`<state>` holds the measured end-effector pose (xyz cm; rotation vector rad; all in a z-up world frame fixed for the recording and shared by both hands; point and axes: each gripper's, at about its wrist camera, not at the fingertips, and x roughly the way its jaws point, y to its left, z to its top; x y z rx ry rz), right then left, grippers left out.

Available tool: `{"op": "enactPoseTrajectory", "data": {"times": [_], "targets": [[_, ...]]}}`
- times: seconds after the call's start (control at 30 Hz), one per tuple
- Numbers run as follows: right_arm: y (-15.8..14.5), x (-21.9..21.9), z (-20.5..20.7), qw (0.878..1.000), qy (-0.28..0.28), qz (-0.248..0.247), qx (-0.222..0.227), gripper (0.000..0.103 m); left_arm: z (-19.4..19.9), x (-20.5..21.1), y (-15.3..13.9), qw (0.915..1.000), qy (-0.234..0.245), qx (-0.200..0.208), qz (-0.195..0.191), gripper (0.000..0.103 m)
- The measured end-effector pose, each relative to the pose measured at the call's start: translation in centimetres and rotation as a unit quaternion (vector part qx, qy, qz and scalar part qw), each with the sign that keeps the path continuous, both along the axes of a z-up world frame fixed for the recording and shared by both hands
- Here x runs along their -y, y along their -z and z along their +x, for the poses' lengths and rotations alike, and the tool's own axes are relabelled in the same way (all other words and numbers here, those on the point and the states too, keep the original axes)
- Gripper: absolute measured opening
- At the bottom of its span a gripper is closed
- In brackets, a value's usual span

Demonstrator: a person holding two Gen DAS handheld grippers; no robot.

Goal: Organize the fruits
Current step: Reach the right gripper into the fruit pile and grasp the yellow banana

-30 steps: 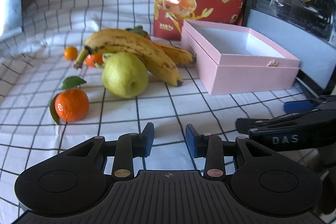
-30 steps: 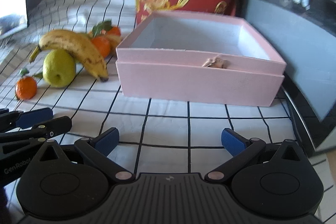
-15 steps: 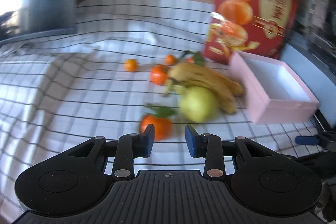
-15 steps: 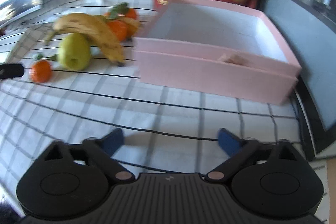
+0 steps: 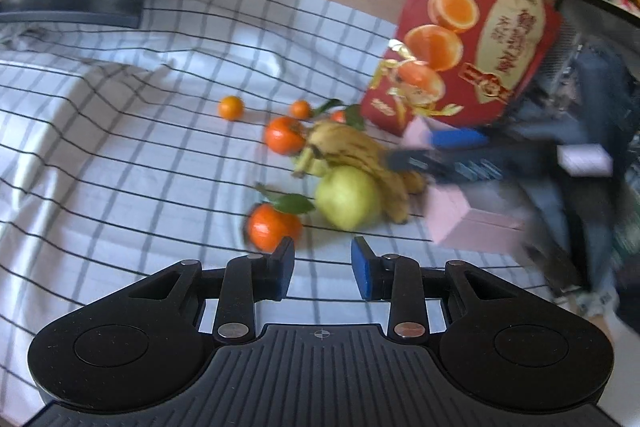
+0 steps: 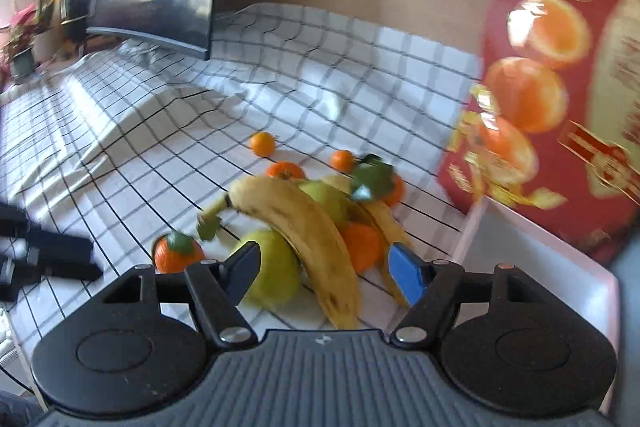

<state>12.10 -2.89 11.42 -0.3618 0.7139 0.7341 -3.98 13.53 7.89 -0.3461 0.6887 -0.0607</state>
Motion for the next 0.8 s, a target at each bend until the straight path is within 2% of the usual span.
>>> {"op": "enactPoseTrajectory", "data": {"times": [0.07,0.13,0.27,0.37,0.4,0.43,0.47,0.6,0.63,0.8], "targets": [[0.1,-2.0,1.5,0.999,-0.027,-0.004,-0.031,0.072,0.0,0.1,0.5,0.9999,0.014,0.002,-0.009,0.035],[0.6,-4.5,2.2,0.998,-0.048,-0.02,-0.04,0.072,0.2,0.0,0.9,0.9998,0.019,-0.001,-0.01,0.035],[2.6,-8.5,2.9,0.993,-0.078,-0.084,-0.018,0.071,0.6,-1.5,1.8,0.9996,0.001,-0.01,-0.026,0.034],[3.5,-9.3,3.4,0.991,-0.076,-0.106,-0.01,0.07,1.1,-2.3,2.2,0.9992,-0.008,-0.017,-0.035,0.034],[3.5,-9.1,3.7,0.992,-0.072,-0.1,-0.013,0.068,1.4,-2.4,2.3,0.9991,-0.008,-0.019,-0.037,0.034],[3.3,-8.7,3.9,0.993,-0.069,-0.091,-0.021,0.06,1.7,-2.4,2.4,0.999,-0.008,-0.022,-0.038,0.034],[3.0,-8.2,4.1,0.994,-0.07,-0.078,-0.033,0.057,1.8,-2.4,2.4,0.9989,-0.007,-0.025,-0.038,0.034],[2.6,-6.9,4.0,0.996,-0.053,-0.062,-0.037,0.05,3.4,-2.0,2.9,0.9982,-0.002,-0.043,-0.043,0.034],[2.5,-6.4,4.1,0.997,-0.044,-0.057,-0.042,0.042,3.8,-1.8,2.9,0.9981,0.001,-0.044,-0.043,0.034],[1.1,-3.1,3.8,0.996,0.013,0.005,-0.091,0.033,5.4,-0.7,2.8,0.9986,0.012,-0.041,-0.032,0.034]]}}
